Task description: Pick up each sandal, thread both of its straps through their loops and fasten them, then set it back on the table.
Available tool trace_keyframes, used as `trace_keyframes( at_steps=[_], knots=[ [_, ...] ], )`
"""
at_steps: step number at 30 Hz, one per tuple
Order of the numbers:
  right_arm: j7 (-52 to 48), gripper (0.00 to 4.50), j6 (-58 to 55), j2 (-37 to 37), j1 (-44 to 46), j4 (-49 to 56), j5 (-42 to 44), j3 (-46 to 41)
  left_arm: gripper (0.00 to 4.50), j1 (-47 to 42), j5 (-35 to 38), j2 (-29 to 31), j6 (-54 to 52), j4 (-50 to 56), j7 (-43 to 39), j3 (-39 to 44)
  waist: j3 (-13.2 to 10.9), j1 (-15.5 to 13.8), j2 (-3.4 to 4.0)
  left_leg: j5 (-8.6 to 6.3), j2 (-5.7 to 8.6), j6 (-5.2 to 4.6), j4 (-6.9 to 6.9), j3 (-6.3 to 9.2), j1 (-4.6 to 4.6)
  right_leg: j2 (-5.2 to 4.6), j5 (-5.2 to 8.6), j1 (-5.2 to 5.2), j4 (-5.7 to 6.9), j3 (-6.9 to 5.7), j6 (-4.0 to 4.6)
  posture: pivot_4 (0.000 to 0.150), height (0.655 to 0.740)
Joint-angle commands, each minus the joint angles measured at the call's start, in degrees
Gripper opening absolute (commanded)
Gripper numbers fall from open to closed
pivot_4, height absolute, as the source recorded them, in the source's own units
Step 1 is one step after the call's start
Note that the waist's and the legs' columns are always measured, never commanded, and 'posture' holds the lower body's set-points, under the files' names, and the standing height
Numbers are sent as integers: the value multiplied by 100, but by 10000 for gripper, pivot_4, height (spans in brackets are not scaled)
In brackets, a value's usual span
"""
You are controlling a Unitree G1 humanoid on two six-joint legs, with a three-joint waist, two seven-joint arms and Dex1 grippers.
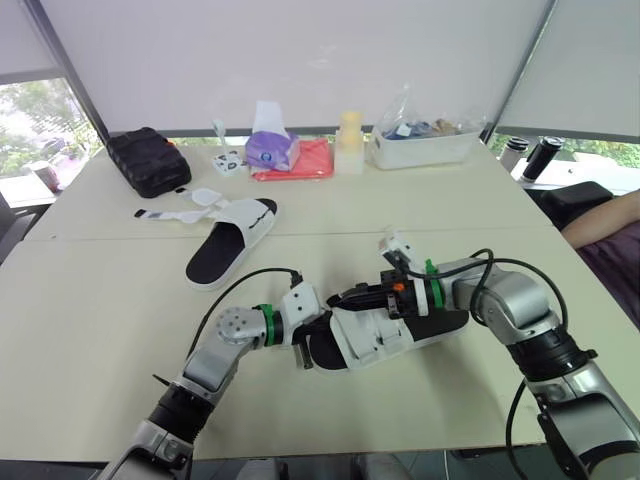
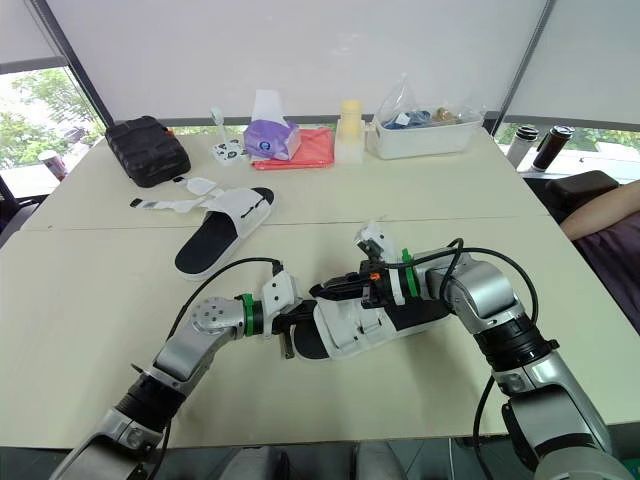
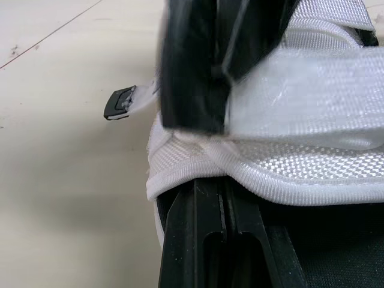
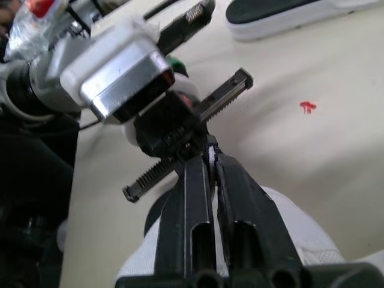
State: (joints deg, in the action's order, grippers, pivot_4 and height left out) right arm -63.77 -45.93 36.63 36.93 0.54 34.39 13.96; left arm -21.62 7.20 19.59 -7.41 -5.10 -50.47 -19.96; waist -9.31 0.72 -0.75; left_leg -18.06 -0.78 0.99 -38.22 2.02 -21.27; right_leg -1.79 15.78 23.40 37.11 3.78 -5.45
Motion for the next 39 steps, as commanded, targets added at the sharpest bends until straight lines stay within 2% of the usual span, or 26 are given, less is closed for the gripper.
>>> trace_keyframes(
  at_steps=[1,7,19,28,32,39],
  knots=[
    [-93,289,-256,48,-18,361,447,-565,0,159,-189,79,-215,-180,45,-64,0,0,0,0,0,0,0,0,-1,0,0,1,0,0,0,1500,7400],
    [171,289,-447,-52,-248,700,636,-920,0,74,-200,55,-211,-240,-10,-102,0,3,0,0,0,0,1,1,-1,-1,0,1,0,0,0,1500,7400],
    [915,289,137,-533,-271,-132,-490,-498,0,86,-199,66,-221,-202,-42,-111,1,13,1,0,3,0,0,-2,2,0,0,0,3,0,0,1500,7400],
    [940,289,644,-242,-464,-464,-1342,8,0,172,-177,71,-312,-58,34,-106,5,30,6,0,2,0,1,-5,34,2,-1,-29,2,1,1,1500,7400],
    [859,289,926,-103,-483,-402,-1706,330,0,139,-188,42,-323,-66,45,-119,6,31,7,0,2,0,12,-8,91,3,1,-81,-10,1,3,1500,7400],
    [824,289,1148,-13,-542,-272,-1876,393,0,108,-190,29,-350,-68,39,-108,11,26,6,0,1,0,12,-5,95,4,1,-87,-12,1,3,1500,7400]
  ],
)
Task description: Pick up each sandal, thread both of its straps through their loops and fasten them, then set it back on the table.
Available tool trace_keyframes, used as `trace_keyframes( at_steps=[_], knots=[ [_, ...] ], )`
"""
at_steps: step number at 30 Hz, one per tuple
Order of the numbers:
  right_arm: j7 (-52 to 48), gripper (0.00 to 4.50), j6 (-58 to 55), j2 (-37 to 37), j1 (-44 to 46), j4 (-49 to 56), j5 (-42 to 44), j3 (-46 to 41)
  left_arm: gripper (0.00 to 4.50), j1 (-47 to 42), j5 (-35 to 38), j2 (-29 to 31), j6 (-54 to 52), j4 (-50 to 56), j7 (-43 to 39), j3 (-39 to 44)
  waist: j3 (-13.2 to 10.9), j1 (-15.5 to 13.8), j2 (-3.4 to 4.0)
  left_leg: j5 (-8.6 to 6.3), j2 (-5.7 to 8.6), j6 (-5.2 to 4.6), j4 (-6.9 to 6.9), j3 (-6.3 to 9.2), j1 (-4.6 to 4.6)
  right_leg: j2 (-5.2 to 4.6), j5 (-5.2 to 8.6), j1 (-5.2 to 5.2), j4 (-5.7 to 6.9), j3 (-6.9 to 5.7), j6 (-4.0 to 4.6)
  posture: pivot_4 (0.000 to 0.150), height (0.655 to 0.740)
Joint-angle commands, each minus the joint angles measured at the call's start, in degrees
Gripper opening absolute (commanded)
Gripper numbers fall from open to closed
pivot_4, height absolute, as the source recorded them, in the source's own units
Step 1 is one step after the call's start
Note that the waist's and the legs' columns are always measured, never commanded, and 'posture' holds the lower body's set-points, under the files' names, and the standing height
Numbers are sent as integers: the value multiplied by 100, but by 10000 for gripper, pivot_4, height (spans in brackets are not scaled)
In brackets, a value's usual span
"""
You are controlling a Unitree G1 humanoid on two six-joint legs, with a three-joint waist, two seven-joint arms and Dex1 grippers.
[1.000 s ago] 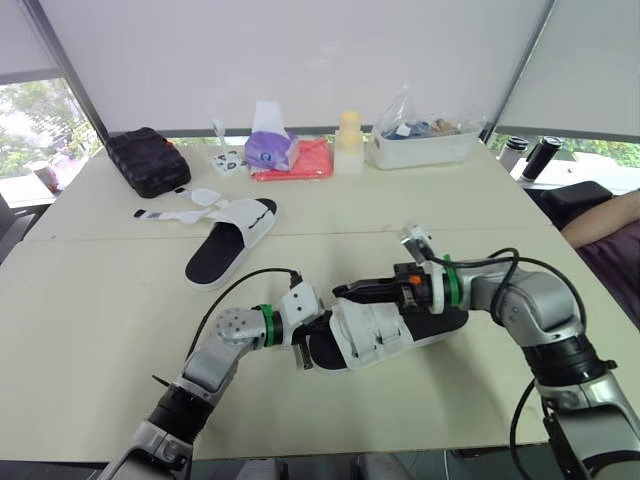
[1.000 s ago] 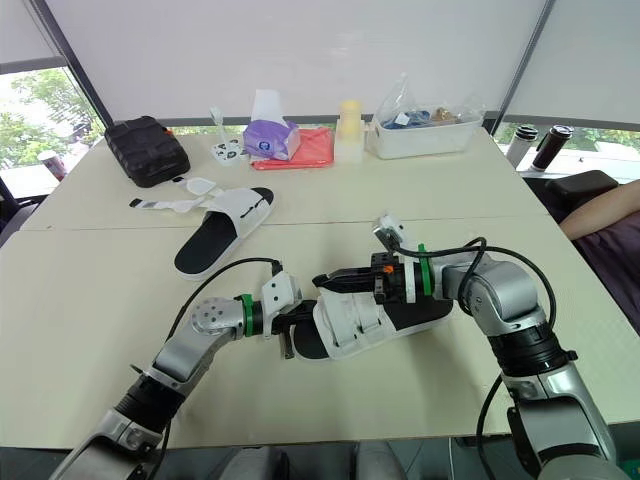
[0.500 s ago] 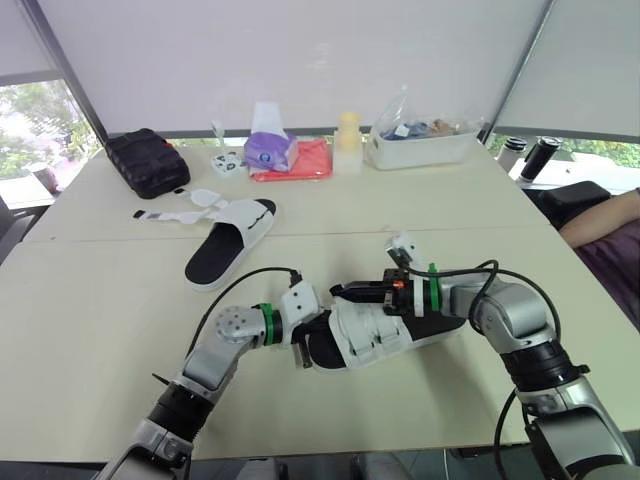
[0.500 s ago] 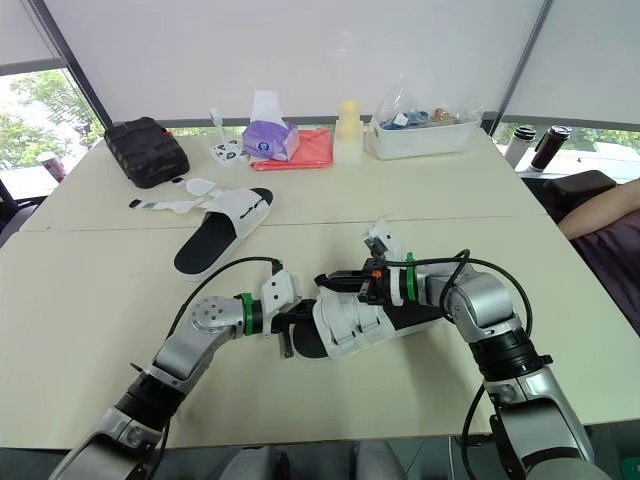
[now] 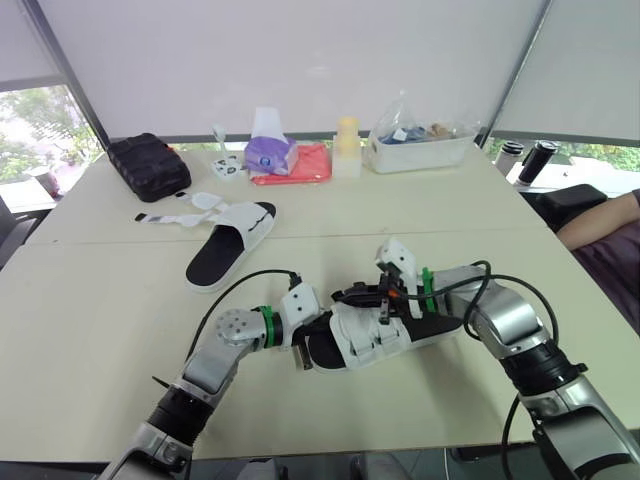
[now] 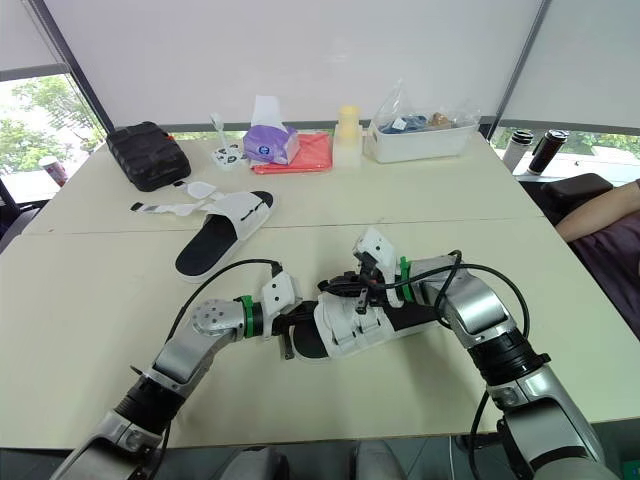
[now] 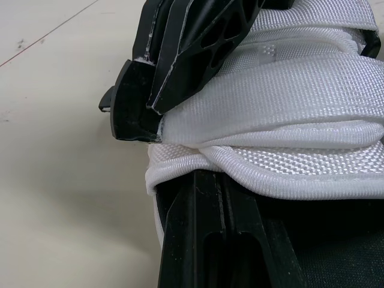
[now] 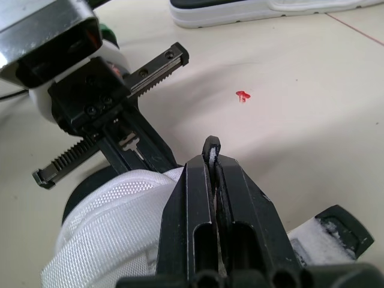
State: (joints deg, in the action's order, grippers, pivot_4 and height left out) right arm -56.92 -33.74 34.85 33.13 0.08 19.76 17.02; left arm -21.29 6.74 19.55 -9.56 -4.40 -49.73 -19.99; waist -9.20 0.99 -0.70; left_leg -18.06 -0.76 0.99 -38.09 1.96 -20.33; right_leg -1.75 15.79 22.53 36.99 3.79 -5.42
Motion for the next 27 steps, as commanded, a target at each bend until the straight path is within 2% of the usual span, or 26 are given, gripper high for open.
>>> trace_keyframes(
  at_steps=[1,4,6,10,13,17,23,27],
  knots=[
    [171,2979,-42,149,-167,-221,-407,27,0,77,-142,39,-134,-136,-38,-99,0,-1,0,0,0,0,0,0,0,0,0,0,0,0,0,1500,7400],
    [75,14102,-53,223,-179,-104,-343,-113,0,70,-137,45,-129,-143,-43,-83,0,-8,0,0,-1,0,0,0,-2,-2,0,2,0,0,0,1500,7400],
    [33,24424,-185,300,-185,93,-204,-287,0,77,-128,53,-127,-128,-50,-69,0,-20,0,0,0,0,0,0,-8,-3,0,8,0,0,0,1500,7400],
    [142,44564,-714,390,-130,442,461,-1200,0,120,-99,98,-115,-69,-76,-19,-2,-23,0,0,0,0,6,1,-21,-6,0,18,-7,1,0,1500,7400],
    [-6,44564,-1442,608,-78,426,1187,-2018,0,118,-77,131,-97,-33,-111,31,-7,-24,4,0,0,0,7,1,-30,-7,0,26,-6,2,0,1500,7400],
    [-424,44564,-2569,1095,-279,298,2070,-2597,0,111,6,335,-100,272,-276,150,-9,-7,2,-1,-2,-1,14,1,-29,-9,1,26,-11,2,1,1500,7400],
    [-742,44564,-3221,1483,-857,401,2480,-2536,0,308,781,801,-854,1357,-671,539,-21,11,11,-6,-16,-10,22,-4,-35,-3,8,45,-6,11,14,1500,7400],
    [-874,44564,-3517,1460,-974,71,2573,-2330,0,515,1517,1329,-1586,2060,-1047,951,-24,8,12,-5,-14,-9,2,-4,-111,6,5,118,15,9,10,1500,7400]
  ],
)
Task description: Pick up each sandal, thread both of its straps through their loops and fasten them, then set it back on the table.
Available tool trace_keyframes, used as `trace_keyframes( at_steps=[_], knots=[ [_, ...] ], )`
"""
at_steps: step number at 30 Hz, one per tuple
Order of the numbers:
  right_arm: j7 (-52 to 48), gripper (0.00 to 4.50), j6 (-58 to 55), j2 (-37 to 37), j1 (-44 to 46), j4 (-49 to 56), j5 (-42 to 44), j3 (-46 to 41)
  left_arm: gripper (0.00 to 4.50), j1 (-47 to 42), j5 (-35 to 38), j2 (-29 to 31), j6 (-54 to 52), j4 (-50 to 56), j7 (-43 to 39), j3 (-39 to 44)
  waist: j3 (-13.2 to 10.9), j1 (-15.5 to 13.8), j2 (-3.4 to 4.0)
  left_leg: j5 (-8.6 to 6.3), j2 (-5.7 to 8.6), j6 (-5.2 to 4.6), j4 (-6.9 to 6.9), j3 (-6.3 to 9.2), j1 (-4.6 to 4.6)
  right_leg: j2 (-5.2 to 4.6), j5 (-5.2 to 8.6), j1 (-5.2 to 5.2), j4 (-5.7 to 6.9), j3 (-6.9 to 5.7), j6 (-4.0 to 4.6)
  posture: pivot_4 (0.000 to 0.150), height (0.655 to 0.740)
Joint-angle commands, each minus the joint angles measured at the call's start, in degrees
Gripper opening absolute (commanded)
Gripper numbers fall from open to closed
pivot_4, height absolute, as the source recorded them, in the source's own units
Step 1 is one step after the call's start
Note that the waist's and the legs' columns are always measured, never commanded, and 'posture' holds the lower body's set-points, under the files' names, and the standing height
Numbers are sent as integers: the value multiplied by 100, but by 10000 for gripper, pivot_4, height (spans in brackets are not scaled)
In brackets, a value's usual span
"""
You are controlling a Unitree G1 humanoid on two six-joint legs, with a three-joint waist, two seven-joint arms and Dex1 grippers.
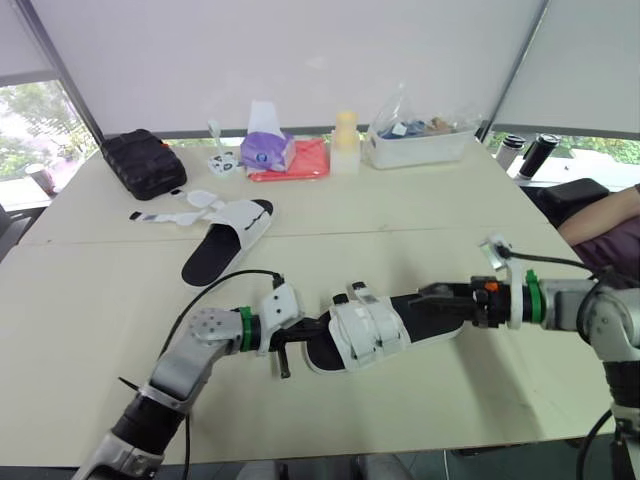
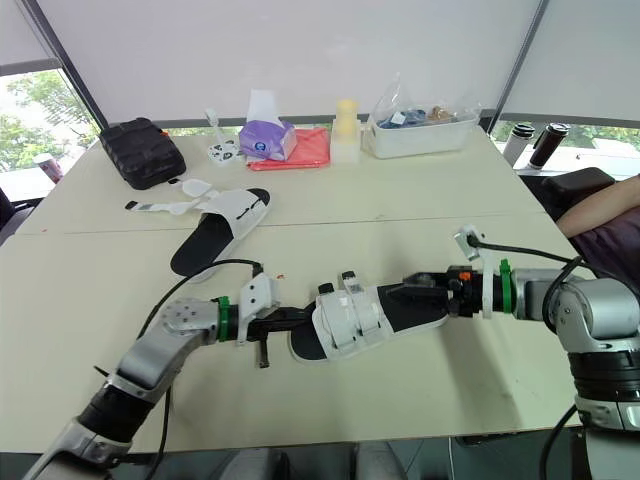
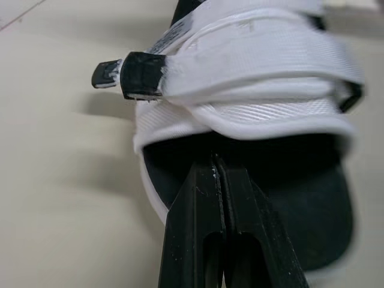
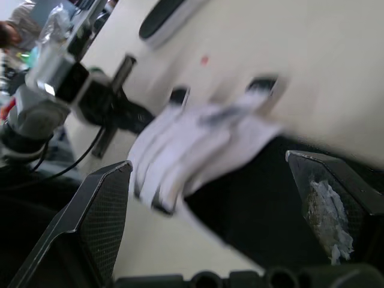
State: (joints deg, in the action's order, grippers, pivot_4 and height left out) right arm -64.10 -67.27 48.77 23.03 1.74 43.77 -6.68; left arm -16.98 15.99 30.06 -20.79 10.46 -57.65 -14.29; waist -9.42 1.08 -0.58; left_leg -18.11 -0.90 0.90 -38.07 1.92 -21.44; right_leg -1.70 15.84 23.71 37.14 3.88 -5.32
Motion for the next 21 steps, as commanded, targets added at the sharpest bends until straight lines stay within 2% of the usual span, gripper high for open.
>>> trace_keyframes(
  at_steps=[1,3,7,10,13,21],
  knots=[
    [-232,44564,-217,75,28,-143,187,127,0,120,809,423,-701,730,-335,503,-5,-6,0,0,1,0,0,-1,0,-1,0,0,0,0,0,1500,7400],
    [-360,44564,-365,45,114,-316,214,309,0,124,1229,766,-1196,1008,-501,735,-20,-12,-2,0,1,0,1,-1,-1,-1,0,0,-2,-1,0,1500,7400],
    [-651,44564,-524,5,343,-553,221,643,0,-41,1537,1072,-1608,1115,-597,865,-37,-18,-4,0,6,0,0,-2,0,0,0,-2,-4,-3,0,1500,7400],
    [-835,44564,-699,-166,565,-699,311,894,0,-117,1457,1140,-1547,1051,-576,829,-44,-16,-10,0,8,0,-1,-2,-1,3,0,-2,-5,-4,0,1500,7400],
    [-832,44564,-1184,-526,961,-1098,669,661,0,-70,1459,1126,-1555,1103,-517,823,-53,8,-9,0,6,0,-1,-1,-2,7,1,0,-6,-5,0,1500,7400],
    [-659,44564,-1274,-1096,1239,-1056,506,1336,0,64,1214,1018,-1278,1041,-298,727,-60,-10,-5,0,5,0,0,-1,-6,4,0,5,-5,-3,0,1500,7400]
  ],
)
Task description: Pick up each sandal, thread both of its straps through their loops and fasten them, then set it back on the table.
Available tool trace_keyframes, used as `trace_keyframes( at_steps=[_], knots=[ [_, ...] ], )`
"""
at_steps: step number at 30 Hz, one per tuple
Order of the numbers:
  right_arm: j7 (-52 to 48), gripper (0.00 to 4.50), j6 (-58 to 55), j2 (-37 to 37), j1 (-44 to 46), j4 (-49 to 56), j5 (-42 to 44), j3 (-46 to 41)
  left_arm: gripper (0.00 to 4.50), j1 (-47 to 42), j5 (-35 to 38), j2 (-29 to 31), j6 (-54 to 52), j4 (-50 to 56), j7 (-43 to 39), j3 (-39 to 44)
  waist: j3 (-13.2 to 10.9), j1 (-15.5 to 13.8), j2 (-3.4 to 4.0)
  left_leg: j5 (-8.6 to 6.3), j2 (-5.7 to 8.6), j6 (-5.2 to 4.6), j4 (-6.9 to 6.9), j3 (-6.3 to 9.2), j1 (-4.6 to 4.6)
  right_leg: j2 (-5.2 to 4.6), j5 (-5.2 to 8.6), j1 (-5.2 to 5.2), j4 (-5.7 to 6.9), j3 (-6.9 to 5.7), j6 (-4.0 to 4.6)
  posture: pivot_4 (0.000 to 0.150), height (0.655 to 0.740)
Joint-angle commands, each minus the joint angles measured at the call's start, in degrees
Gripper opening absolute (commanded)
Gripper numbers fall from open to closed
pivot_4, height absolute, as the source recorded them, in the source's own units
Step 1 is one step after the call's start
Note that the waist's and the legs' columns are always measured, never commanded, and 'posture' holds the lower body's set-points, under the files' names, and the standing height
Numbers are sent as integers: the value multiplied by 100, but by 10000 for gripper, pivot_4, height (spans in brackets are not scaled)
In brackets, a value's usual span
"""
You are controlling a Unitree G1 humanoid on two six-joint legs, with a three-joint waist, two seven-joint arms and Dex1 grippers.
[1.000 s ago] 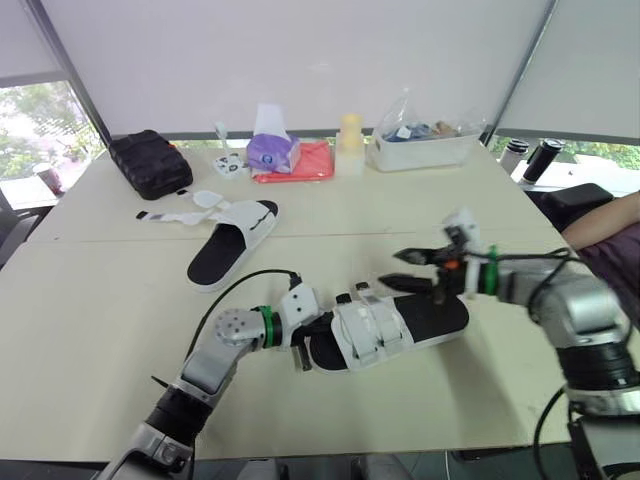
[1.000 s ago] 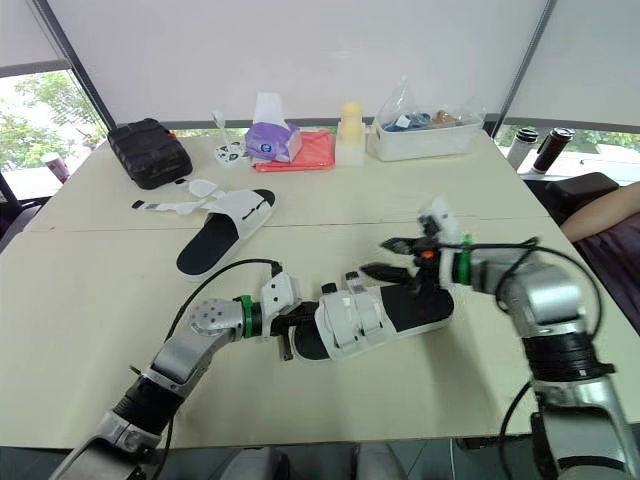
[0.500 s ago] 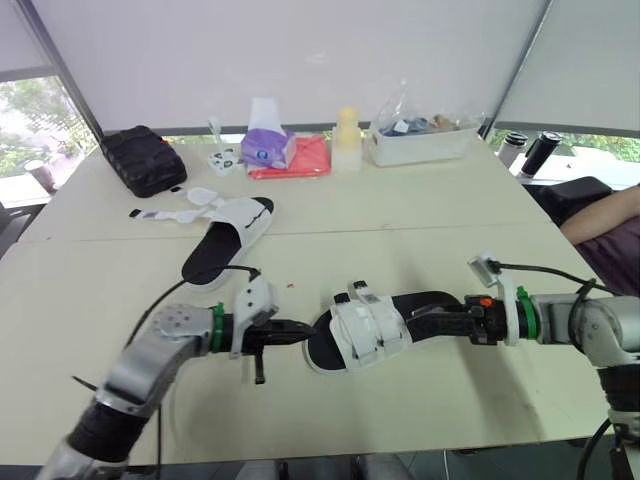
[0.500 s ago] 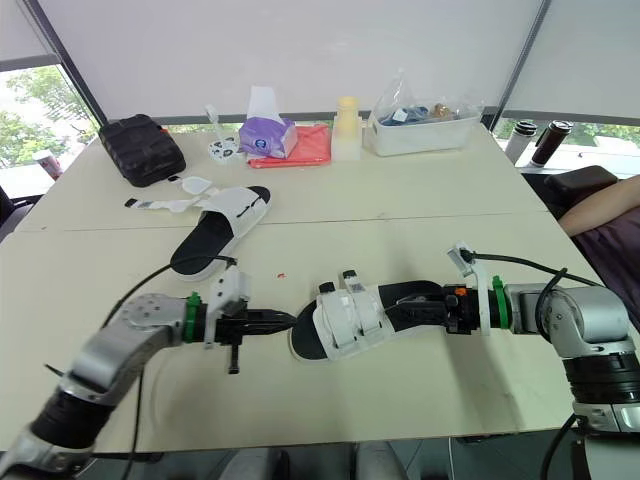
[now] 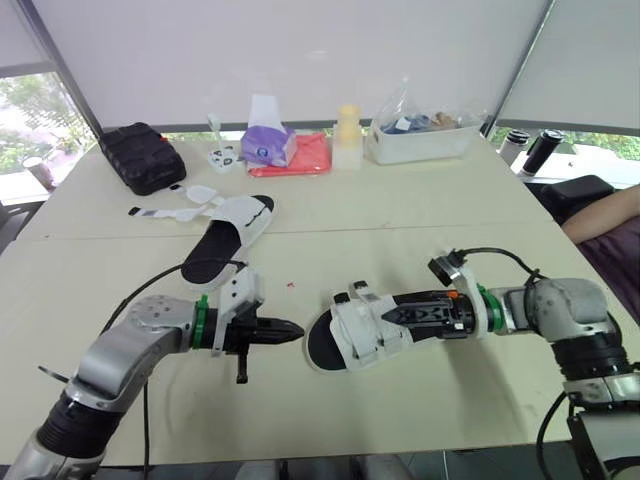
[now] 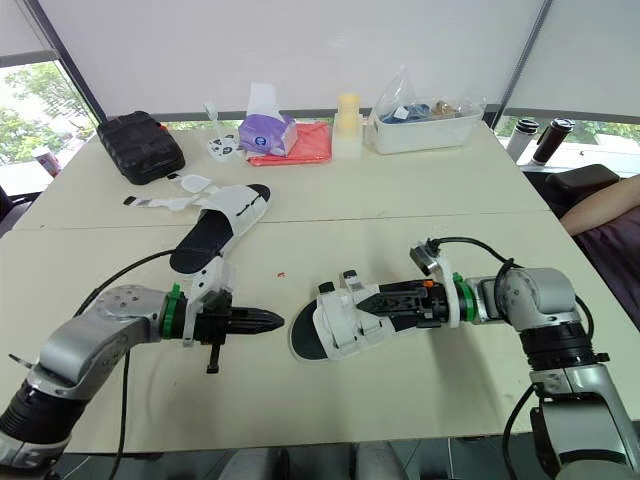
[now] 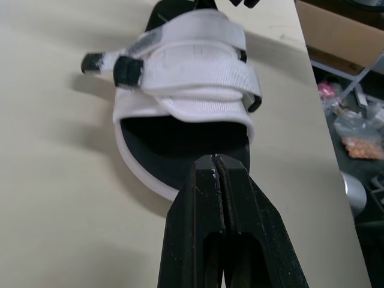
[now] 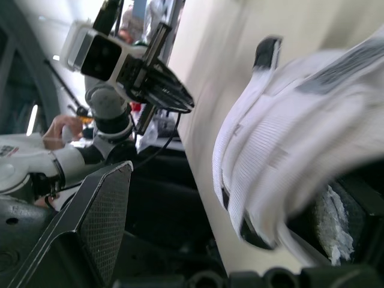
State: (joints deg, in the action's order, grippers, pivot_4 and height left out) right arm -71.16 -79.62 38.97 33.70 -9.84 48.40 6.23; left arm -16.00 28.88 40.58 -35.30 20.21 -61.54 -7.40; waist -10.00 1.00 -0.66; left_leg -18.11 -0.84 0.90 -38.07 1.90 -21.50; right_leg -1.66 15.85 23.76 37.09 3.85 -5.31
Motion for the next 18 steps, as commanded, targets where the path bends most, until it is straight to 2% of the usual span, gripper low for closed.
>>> trace_keyframes(
  at_steps=[1,2,6,8,10,11,14,18],
  knots=[
    [113,39684,-61,-189,216,80,44,38,0,-38,-95,-65,198,50,136,40,-2,-2,4,0,0,0,0,0,0,-1,0,1,1,0,0,1500,7400],
    [213,36954,-47,-263,238,61,24,4,0,-28,-120,-85,231,39,177,42,-3,-3,5,0,0,1,0,-1,-1,-2,0,1,1,0,0,1500,7400],
    [625,20174,-88,-456,280,-108,42,-317,0,59,-173,-110,305,33,236,30,-4,-9,5,1,1,1,0,0,-3,-4,0,4,1,0,-1,1500,7400],
    [731,8611,-258,-470,265,-58,184,-547,0,92,-138,-133,259,46,262,22,-4,-14,5,1,2,2,0,-1,-12,-6,0,13,1,0,-1,1500,7400],
    [834,2170,-403,-472,210,107,330,-760,0,112,-109,-152,207,99,264,0,-2,-16,2,1,2,3,0,-1,-14,-7,-1,14,1,0,-1,1500,7400],
    [978,759,-520,-527,210,163,440,-1020,0,117,-109,-156,204,138,262,-19,-2,-15,3,1,2,3,-3,-1,-13,-9,-2,12,1,0,-2,1500,7400],
    [1770,497,-726,-924,461,32,844,-2299,0,62,-94,-211,218,172,333,24,-4,-5,5,2,4,4,-4,-2,-13,-11,-3,13,5,0,-5,1500,7400],
    [3938,497,-107,-1737,1163,-267,1339,-4336,0,-122,-114,-354,287,15,495,182,-7,10,11,6,3,10,-3,-8,-24,-7,-4,33,19,7,-5,1500,7400]
  ],
)
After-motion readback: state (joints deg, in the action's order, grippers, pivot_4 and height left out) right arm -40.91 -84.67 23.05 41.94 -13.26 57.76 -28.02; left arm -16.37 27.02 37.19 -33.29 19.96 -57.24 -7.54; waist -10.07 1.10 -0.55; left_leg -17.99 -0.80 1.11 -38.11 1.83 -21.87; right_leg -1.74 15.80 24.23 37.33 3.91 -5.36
